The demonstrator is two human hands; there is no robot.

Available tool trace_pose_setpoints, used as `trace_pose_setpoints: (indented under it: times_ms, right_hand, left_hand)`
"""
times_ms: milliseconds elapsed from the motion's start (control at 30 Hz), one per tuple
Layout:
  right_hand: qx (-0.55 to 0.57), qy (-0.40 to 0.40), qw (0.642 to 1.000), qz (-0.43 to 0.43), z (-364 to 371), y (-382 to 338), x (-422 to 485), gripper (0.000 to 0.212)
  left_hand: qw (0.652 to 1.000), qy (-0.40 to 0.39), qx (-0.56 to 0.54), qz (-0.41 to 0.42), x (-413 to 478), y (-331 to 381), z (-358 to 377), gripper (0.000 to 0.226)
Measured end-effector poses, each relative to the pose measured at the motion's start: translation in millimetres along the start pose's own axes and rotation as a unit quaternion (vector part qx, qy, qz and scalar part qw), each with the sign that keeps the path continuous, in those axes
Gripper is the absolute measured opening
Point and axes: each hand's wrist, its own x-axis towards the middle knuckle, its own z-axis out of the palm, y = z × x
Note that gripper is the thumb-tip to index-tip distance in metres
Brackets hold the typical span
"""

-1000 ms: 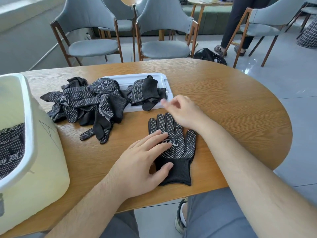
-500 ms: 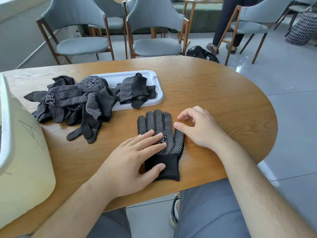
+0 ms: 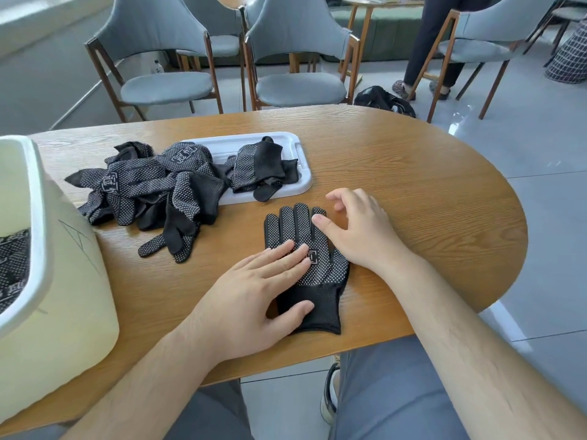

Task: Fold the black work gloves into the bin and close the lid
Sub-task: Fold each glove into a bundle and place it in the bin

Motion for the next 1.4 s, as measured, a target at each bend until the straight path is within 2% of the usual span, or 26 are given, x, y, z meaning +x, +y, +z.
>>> trace_pose_setpoints:
  times_ms: [100,267,500,667,767,867,967,1033,1067,1167,1300,1400]
  right_hand:
    - [0.008,0.010,1.000,-0.026,1.0,2.4,-21.2,0.054]
    - [0.051,0.082,0.987,-0.125,2.3,9.2,-48.7,0.036]
    - [0.068,0.064,0.984,-0.149,3.9,8.0,-68.1,0.025]
    - [0.052,0.062,0.981,-0.175,7.3,6.6,-74.7,0.021]
    - [0.041,0.084,0.977,-0.192,7.0,4.4,-76.4,0.017]
    - [0.083,0.108,0.958,-0.250,2.3,-0.2,-85.8,0.013]
    - [0.110,0.060,0.946,-0.300,0.7,-4.0,-103.8,0.025]
    - [0.080,0.043,0.951,-0.295,5.0,-2.6,-111.9,0.036]
    - [0.070,0.052,0.952,-0.293,7.1,-1.7,-113.4,0.034]
    - [0.056,0.084,0.949,-0.299,8.4,-1.7,-114.9,0.024]
    - [0.059,0.058,0.957,-0.278,4.7,-0.7,-118.6,0.042]
    - [0.062,0.052,0.964,-0.253,3.4,-0.1,-118.0,0.046]
  left_hand:
    - [1.000,0.000,-0.019,-0.002,0.9,-3.1,2.4,0.066]
    - [0.998,-0.001,-0.065,-0.003,7.5,-9.9,2.8,0.068]
    - [0.996,0.045,-0.054,0.051,1.2,-6.5,-6.0,0.043]
    - [0.994,0.048,-0.047,0.088,-5.8,-4.4,-6.5,0.047]
    - [0.990,0.068,-0.054,0.109,-4.0,-3.4,-3.3,0.038]
    - [0.986,0.091,-0.059,0.131,-3.6,-1.8,-0.3,0.026]
    - [0.982,0.119,-0.066,0.132,-2.1,0.2,-0.2,0.016]
    - [0.981,0.126,-0.068,0.128,-1.4,1.4,-0.7,0.014]
    - [0.981,0.127,-0.068,0.126,-1.4,2.1,-1.4,0.014]
    - [0.986,0.117,-0.043,0.108,-3.4,3.4,-3.9,0.021]
    - [0.994,0.063,-0.027,0.087,-5.1,1.8,-4.4,0.043]
    - [0.994,0.060,-0.036,0.080,-5.1,0.3,-3.1,0.036]
